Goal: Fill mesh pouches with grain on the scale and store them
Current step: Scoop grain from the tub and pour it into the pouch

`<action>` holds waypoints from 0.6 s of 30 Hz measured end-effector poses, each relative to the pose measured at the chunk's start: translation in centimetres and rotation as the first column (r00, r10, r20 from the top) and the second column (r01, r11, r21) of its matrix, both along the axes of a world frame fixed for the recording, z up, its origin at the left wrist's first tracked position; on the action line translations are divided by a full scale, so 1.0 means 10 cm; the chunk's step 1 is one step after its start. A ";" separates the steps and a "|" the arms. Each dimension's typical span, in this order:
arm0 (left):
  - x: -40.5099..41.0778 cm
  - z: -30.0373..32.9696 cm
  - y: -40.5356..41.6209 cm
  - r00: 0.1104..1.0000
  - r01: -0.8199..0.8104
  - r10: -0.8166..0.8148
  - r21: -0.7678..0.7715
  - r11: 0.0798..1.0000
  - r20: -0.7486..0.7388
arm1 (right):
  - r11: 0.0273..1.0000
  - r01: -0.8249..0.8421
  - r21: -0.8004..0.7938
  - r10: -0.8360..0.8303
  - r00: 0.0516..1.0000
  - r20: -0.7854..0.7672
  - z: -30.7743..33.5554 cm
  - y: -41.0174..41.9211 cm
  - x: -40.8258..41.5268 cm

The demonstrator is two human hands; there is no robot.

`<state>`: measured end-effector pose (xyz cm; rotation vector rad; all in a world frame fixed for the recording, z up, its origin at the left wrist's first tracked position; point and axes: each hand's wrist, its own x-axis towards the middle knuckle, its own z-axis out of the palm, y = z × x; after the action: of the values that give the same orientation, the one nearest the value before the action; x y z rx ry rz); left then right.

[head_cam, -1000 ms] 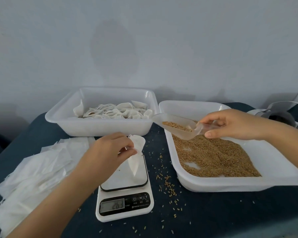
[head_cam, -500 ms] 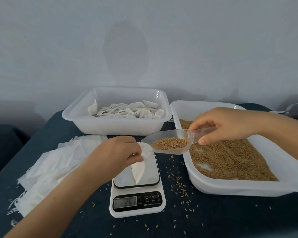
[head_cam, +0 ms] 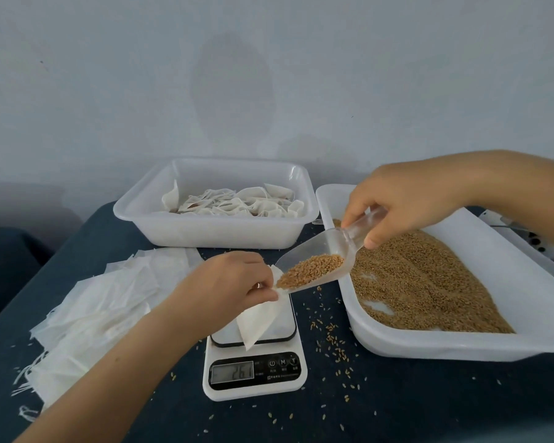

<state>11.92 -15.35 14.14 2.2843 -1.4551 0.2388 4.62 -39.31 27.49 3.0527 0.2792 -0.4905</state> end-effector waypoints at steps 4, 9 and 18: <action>-0.01 -0.01 -0.01 1.000 -0.009 0.009 0.003 1.000 -0.024 | 0.995 -0.037 -0.092 0.039 0.999 0.012 0.09 0.11 0.06; -0.02 -0.01 -0.01 1.000 -0.013 0.013 -0.012 1.000 -0.017 | 0.978 -0.087 -0.189 0.092 0.996 0.016 0.18 0.25 0.11; -0.06 -0.02 -0.02 1.000 -0.028 0.028 -0.034 0.999 0.004 | 0.928 -0.120 -0.353 0.144 0.989 0.042 0.19 0.36 0.22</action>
<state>11.32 -15.52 13.93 2.2801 -1.4109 0.2751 6.78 -35.68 29.42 2.6766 0.3497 -0.3803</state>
